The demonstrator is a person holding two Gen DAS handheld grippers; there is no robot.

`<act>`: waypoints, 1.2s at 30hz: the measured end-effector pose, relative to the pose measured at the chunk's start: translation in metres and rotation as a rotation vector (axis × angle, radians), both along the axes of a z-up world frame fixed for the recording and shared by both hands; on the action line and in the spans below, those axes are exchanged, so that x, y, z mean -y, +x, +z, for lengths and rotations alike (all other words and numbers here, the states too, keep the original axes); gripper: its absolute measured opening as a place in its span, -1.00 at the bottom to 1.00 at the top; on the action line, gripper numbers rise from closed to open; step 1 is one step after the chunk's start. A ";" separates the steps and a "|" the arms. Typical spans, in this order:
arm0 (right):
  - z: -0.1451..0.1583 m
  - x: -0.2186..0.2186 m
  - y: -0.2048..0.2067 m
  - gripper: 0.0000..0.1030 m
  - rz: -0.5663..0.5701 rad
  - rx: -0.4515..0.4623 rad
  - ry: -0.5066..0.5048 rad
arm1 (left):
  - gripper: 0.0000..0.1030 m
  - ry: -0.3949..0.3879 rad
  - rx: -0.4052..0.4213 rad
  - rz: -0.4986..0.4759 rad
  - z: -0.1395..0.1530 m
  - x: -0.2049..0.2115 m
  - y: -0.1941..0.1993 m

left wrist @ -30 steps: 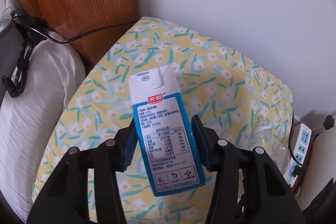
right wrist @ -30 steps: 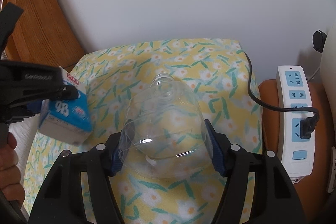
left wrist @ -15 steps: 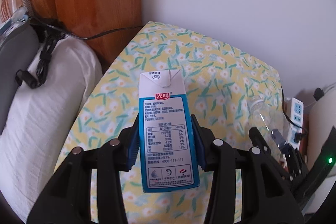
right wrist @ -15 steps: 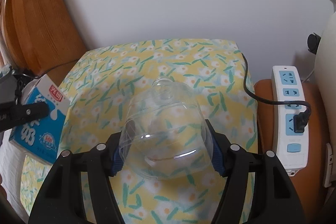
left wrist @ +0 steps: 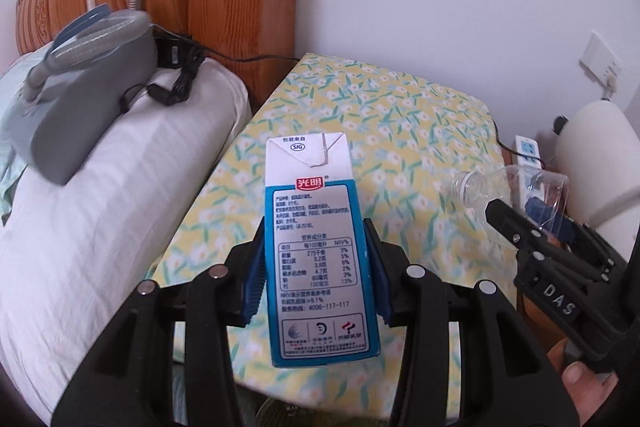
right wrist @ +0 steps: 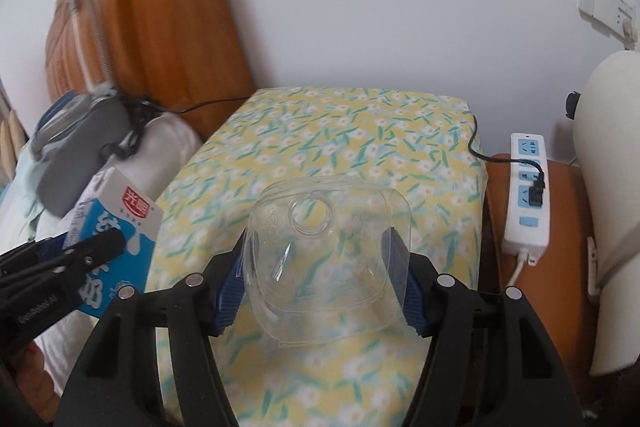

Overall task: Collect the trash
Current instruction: 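Carry the milk carton and plastic bottle down over the green basket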

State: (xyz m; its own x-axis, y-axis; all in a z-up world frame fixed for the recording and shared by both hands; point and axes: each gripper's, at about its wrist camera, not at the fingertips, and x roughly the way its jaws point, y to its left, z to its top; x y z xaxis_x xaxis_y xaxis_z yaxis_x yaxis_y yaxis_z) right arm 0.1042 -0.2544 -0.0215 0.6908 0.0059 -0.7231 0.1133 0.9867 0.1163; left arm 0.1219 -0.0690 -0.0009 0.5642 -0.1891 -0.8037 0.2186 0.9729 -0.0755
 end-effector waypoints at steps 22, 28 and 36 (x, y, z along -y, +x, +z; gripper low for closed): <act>-0.020 -0.066 -0.166 0.25 0.205 -0.171 0.100 | -0.17 0.046 -0.139 -0.187 -0.085 -0.046 -0.155; -0.035 -0.061 -0.187 0.25 0.193 -0.194 0.093 | -0.17 0.077 -0.250 -0.357 -0.141 -0.040 -0.182; -0.053 -0.046 -0.196 0.25 0.174 -0.234 0.125 | -0.15 0.088 -0.408 -0.426 -0.199 -0.028 -0.190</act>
State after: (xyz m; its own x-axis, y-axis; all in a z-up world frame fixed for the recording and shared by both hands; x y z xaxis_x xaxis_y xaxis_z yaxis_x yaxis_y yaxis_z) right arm -0.0919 -0.2082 -0.0749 0.4863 0.2083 -0.8486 -0.0177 0.9733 0.2288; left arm -0.0680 -0.0414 -0.2001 0.0951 -0.2538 -0.9626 0.5612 0.8123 -0.1587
